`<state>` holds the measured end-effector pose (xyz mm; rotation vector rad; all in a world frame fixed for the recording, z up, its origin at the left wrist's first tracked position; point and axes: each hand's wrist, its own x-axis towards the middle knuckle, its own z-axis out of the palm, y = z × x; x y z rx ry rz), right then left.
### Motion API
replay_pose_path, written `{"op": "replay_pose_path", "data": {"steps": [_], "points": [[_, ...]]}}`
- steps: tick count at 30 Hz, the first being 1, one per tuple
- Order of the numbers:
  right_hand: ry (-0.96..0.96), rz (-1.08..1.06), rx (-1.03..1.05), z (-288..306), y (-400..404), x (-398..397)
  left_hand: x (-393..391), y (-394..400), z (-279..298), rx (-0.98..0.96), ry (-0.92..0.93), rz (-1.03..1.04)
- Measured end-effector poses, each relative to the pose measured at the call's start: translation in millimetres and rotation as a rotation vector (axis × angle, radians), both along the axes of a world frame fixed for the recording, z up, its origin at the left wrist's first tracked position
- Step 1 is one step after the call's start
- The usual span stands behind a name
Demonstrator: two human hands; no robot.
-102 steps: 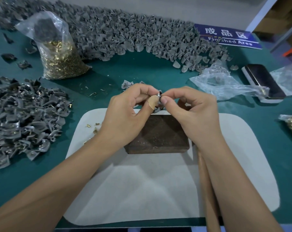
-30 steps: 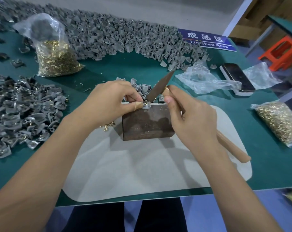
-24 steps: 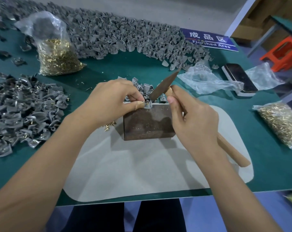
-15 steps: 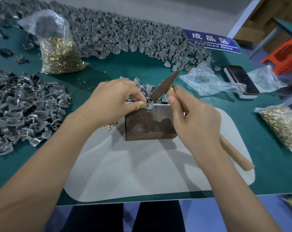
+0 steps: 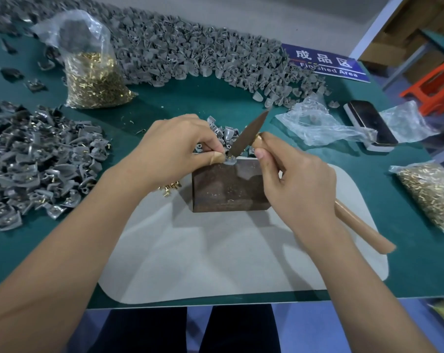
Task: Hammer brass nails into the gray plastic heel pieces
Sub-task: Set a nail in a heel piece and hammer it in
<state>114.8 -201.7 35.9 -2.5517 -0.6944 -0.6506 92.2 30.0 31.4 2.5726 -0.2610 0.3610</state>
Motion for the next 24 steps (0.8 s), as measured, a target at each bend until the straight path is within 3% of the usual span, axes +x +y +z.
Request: {"op": "replay_pose_path", "data": {"steps": [9,12,24], "points": [[0.031,0.023,0.074,9.8,-5.3,-9.0,0.1,1.3,-0.3,-0.03,0.029,-0.027],[0.022,0.022,-0.013,10.4,-4.4,-11.8,-0.7,-0.1,1.5,-0.019,0.025,-0.043],[0.016,-0.012,-0.031,9.7,-0.1,-14.8,-1.8,2.4,4.1,0.014,0.006,-0.073]]}}
